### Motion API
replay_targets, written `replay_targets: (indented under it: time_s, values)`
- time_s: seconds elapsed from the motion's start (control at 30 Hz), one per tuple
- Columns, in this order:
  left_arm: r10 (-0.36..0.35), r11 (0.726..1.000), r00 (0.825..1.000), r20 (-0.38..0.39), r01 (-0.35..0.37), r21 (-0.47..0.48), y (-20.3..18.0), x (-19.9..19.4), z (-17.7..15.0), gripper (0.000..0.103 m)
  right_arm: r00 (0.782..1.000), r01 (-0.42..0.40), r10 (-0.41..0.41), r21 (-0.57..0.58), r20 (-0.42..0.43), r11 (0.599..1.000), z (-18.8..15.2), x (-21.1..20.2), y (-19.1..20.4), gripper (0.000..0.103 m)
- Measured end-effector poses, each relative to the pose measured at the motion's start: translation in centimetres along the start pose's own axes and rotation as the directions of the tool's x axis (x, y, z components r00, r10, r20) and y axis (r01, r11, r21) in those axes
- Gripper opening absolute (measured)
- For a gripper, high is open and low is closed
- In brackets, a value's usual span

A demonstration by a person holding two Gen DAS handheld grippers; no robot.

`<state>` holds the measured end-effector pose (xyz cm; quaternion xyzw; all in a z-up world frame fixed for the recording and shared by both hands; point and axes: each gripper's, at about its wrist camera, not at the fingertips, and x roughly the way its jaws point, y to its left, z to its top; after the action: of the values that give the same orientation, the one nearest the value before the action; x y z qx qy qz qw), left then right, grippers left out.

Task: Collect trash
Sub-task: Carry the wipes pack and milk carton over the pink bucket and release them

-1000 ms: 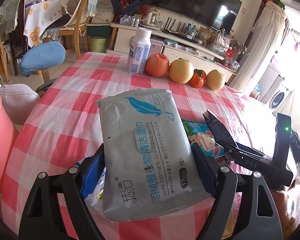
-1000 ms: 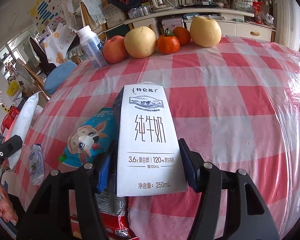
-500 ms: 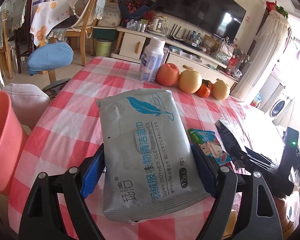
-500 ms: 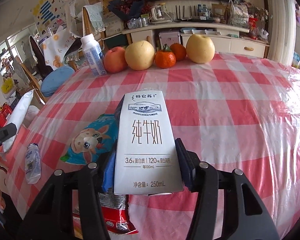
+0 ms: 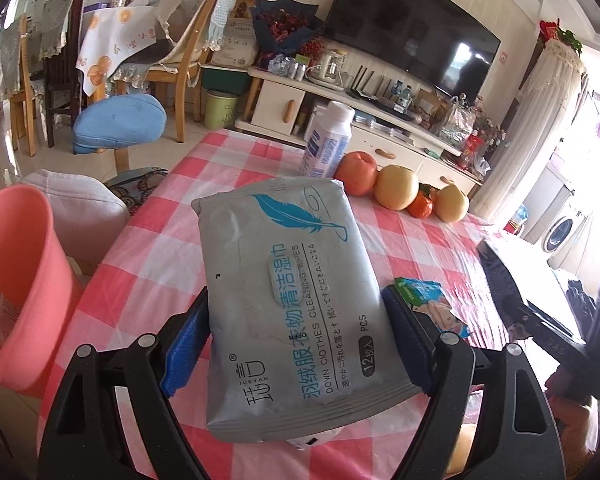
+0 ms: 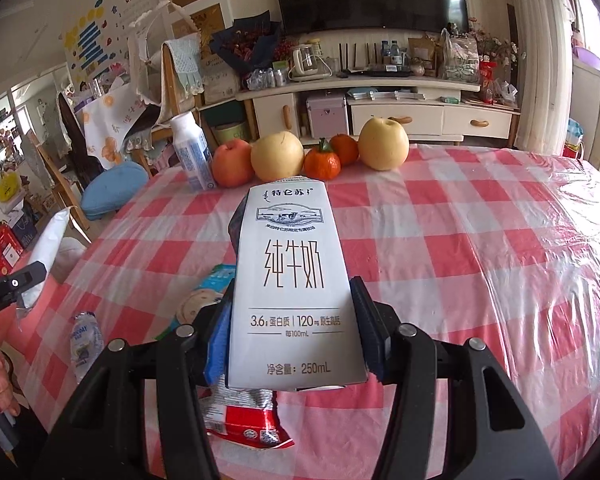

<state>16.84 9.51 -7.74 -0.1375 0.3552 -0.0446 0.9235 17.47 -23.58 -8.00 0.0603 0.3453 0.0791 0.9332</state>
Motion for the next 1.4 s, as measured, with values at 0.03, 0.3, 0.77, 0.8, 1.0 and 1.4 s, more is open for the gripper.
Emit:
replay_targets:
  time_s: [0.03,0.3,0.77,0.8,1.0,1.4]
  values:
    - [0.008,1.0,1.0,0.005,-0.008,0.002,0.2,-0.1,0.1,0.082,1.0,-0.002,0.002,-0.001,0.003,1.0,0.1,-0.2,0.2,0.055]
    - [0.065,0.998,0.997,0.039,-0.065,-0.007,1.7,-0.9,0.8,0.082,0.999,-0.022,0.023,-0.025,0.029,0.999,0.8,-1.7,2.2,0.055]
    - [0.202,0.979,0.973,0.11,-0.195,-0.065,6.3,-3.5,2.2,0.082,0.991,-0.126,0.129,-0.109,0.023,0.986,2.0,-2.4,9.8,0.055]
    - [0.21,0.977,0.971,0.114,-0.203,-0.07,6.6,-3.7,2.3,0.082,0.99,-0.137,0.14,-0.115,0.02,0.984,2.1,-2.3,10.4,0.055]
    - [0.255,0.964,0.957,0.135,-0.242,-0.106,8.8,-4.8,2.9,0.082,0.977,-0.209,0.211,-0.166,-0.001,0.964,2.8,-1.9,15.1,0.055]
    - [0.328,0.924,0.934,0.14,-0.287,-0.253,14.8,-7.3,3.1,0.082,0.931,-0.361,0.357,-0.306,-0.072,0.881,3.4,-0.3,27.0,0.055]
